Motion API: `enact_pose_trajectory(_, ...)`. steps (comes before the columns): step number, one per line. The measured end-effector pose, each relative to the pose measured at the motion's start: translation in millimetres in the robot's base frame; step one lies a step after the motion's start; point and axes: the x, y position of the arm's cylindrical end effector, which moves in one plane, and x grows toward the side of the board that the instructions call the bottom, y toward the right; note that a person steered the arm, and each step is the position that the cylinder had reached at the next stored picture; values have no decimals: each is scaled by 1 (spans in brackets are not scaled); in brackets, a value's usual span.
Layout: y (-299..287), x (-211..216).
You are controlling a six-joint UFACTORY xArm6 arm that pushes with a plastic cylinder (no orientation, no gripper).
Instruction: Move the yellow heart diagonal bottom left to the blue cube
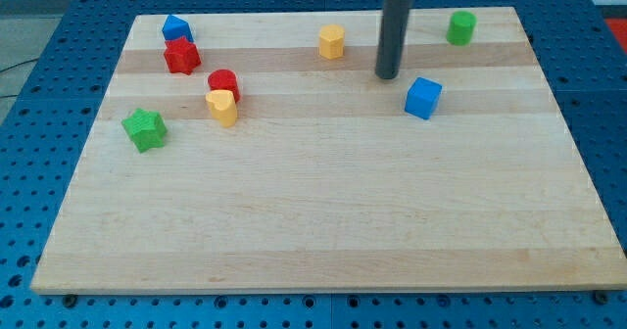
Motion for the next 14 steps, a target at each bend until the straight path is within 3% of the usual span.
enact_pose_trajectory(1,33,46)
enact_pose_trajectory(2,104,54)
enact_pose_trajectory(6,55,51)
enact_pose_trajectory(10,-158,17)
enact_pose_trajectory(12,-217,34)
enact_pose_trajectory(13,-192,74)
enact_pose_trajectory(14,-246,87)
